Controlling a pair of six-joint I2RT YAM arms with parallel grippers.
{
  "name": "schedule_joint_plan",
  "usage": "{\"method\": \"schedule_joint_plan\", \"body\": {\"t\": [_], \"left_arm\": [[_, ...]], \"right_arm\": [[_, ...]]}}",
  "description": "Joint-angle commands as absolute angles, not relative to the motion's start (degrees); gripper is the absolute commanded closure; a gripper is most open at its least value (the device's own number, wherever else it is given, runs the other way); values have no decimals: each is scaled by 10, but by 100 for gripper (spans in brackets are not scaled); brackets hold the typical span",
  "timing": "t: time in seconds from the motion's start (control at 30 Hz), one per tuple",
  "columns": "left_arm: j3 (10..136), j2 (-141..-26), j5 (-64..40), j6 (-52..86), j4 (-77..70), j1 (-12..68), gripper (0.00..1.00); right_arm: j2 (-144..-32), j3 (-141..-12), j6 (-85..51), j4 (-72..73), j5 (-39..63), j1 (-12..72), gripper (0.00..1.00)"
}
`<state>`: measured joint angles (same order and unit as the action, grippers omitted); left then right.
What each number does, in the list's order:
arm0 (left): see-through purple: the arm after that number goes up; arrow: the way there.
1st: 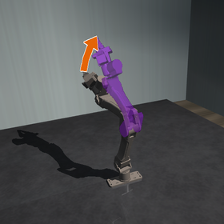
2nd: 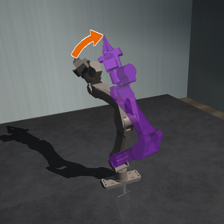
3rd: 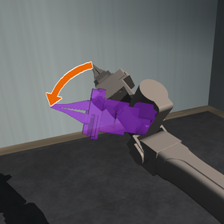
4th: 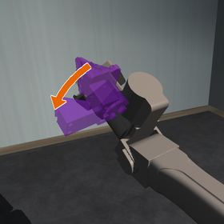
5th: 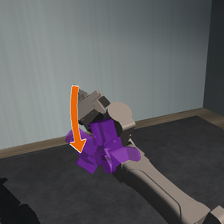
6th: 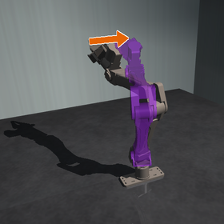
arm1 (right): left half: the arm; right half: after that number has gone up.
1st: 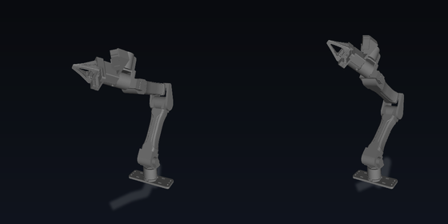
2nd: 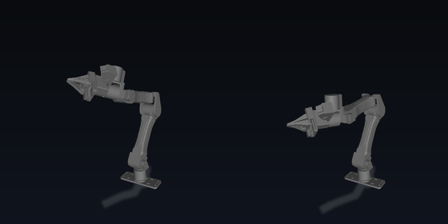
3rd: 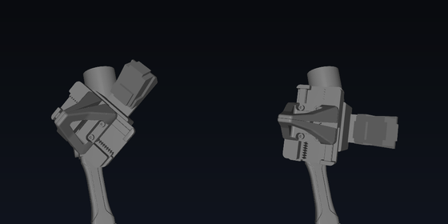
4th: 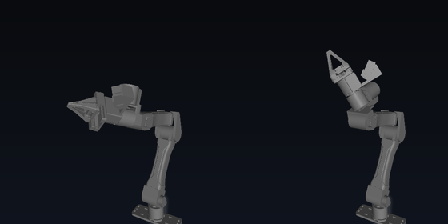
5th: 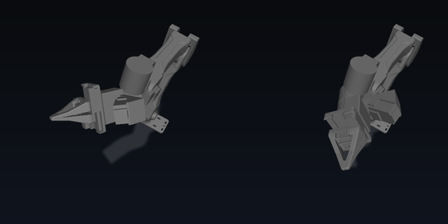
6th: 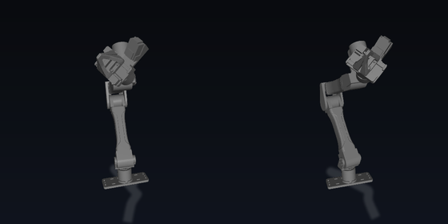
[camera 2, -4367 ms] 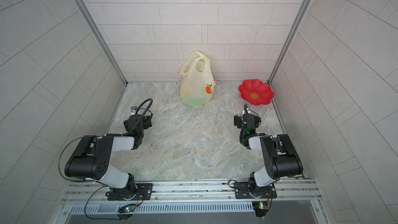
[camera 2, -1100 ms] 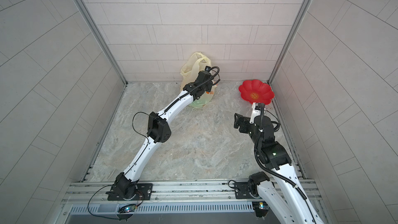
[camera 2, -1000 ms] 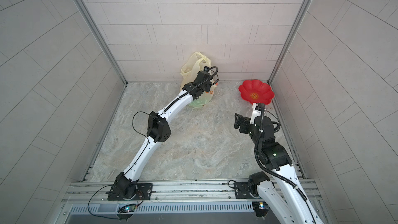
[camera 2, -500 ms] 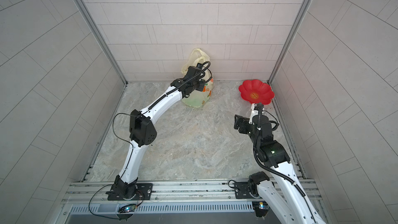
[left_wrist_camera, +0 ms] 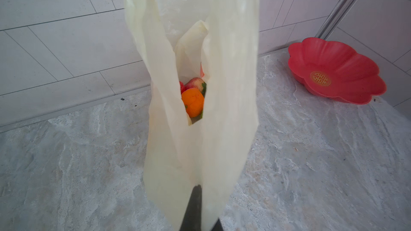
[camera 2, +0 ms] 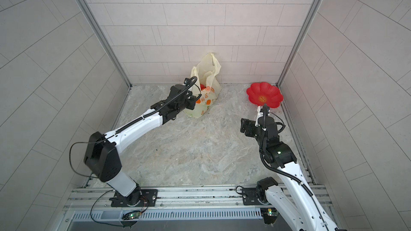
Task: Take fruits out of the plastic bag
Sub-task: Move the plastic bag to the center of the table, then rotate the plastic bag at the top-center of the table.
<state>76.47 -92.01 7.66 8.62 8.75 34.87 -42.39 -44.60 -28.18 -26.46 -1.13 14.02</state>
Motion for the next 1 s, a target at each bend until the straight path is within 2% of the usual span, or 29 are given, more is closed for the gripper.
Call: {"method": "schedule_joint_plan", "body": {"t": [0.0, 0.17, 0.33, 0.53, 0.73, 0.97], "left_arm": [[699, -856, 59, 117, 41, 350, 100], [565, -741, 57, 165, 29, 351, 100], [457, -614, 72, 196, 80, 353, 100], [343, -490, 77, 235, 94, 353, 100], [301, -449, 85, 235, 97, 353, 100], [290, -432, 74, 230, 87, 353, 100]], "right_arm": [[-439, -471, -290, -244, -16, 148, 11], [-481, -495, -290, -233, -18, 176, 12], [-526, -525, -266, -223, -27, 226, 11], [-621, -590, -225, -218, -10, 273, 10], [-751, -720, -222, -259, 47, 285, 11], [-876, -842, -225, -267, 40, 301, 12]]}}
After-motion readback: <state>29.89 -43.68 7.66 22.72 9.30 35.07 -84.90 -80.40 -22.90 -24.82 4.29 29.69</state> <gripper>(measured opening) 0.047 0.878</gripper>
